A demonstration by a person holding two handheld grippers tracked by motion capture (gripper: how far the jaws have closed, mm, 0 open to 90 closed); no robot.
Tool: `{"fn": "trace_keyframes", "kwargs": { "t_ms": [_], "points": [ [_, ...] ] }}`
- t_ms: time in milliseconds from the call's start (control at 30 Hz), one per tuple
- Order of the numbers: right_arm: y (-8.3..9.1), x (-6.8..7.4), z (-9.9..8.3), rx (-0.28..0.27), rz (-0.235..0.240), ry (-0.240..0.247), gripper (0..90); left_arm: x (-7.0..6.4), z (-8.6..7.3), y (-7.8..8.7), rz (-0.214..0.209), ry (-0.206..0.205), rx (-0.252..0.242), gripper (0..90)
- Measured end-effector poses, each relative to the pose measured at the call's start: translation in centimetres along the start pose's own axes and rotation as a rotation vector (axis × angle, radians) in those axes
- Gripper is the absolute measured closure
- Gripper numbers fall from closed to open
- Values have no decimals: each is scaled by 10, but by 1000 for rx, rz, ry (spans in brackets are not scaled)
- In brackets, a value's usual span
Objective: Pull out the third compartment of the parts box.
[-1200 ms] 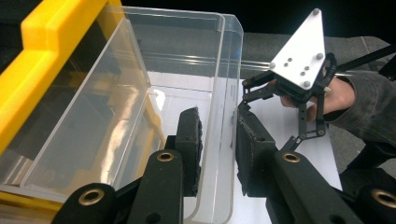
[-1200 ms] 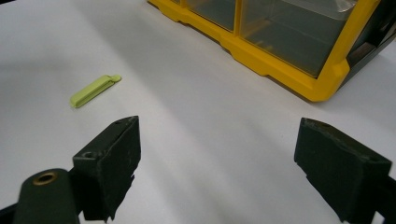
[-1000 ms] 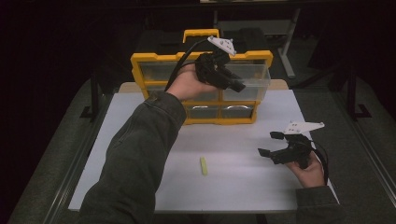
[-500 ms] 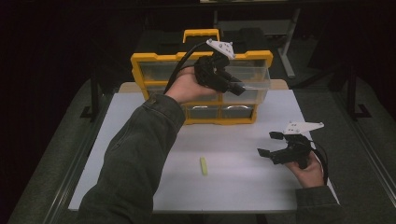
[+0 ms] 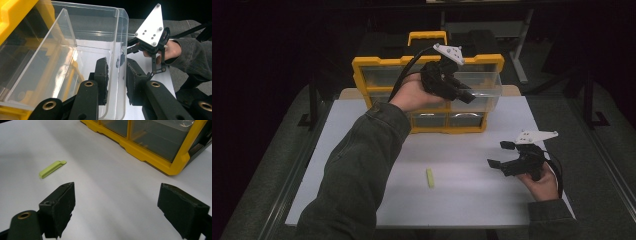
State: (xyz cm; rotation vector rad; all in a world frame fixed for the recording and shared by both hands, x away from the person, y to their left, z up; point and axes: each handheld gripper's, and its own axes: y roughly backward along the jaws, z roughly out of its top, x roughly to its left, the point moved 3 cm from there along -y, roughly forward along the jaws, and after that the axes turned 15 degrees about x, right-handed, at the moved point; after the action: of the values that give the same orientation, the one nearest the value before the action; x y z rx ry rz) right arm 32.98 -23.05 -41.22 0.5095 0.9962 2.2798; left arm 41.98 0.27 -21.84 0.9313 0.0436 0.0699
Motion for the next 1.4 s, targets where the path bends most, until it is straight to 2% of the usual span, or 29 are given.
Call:
{"fn": "trace_keyframes", "kwargs": {
  "t_ms": [167, 267, 367, 567, 800, 1167, 1400],
  "points": [
    [-1, 0, 0, -2, -1, 3, 137, 0, 1, 1, -4, 16, -19, 679],
    [-2, 0, 0, 1, 0, 5, 136, 0, 1, 4, -6, 22, -29, 608],
    [-2, 0, 0, 3, 3, 4, 136, -1, 2, 7, -11, 27, -54, 582],
    [-5, -1, 1, 8, 5, 1, 136, -4, 5, 17, -9, 16, -77, 528],
    [-8, 0, 1, 13, 11, -2, 136, -9, 5, 30, -6, 23, -97, 452],
    [-11, -1, 1, 29, 18, -11, 136, -13, -6, 51, 3, 37, -124, 398],
    [-11, -1, 0, 34, 16, -11, 136, -21, -18, 63, 27, 27, -125, 386]
  ]
}}
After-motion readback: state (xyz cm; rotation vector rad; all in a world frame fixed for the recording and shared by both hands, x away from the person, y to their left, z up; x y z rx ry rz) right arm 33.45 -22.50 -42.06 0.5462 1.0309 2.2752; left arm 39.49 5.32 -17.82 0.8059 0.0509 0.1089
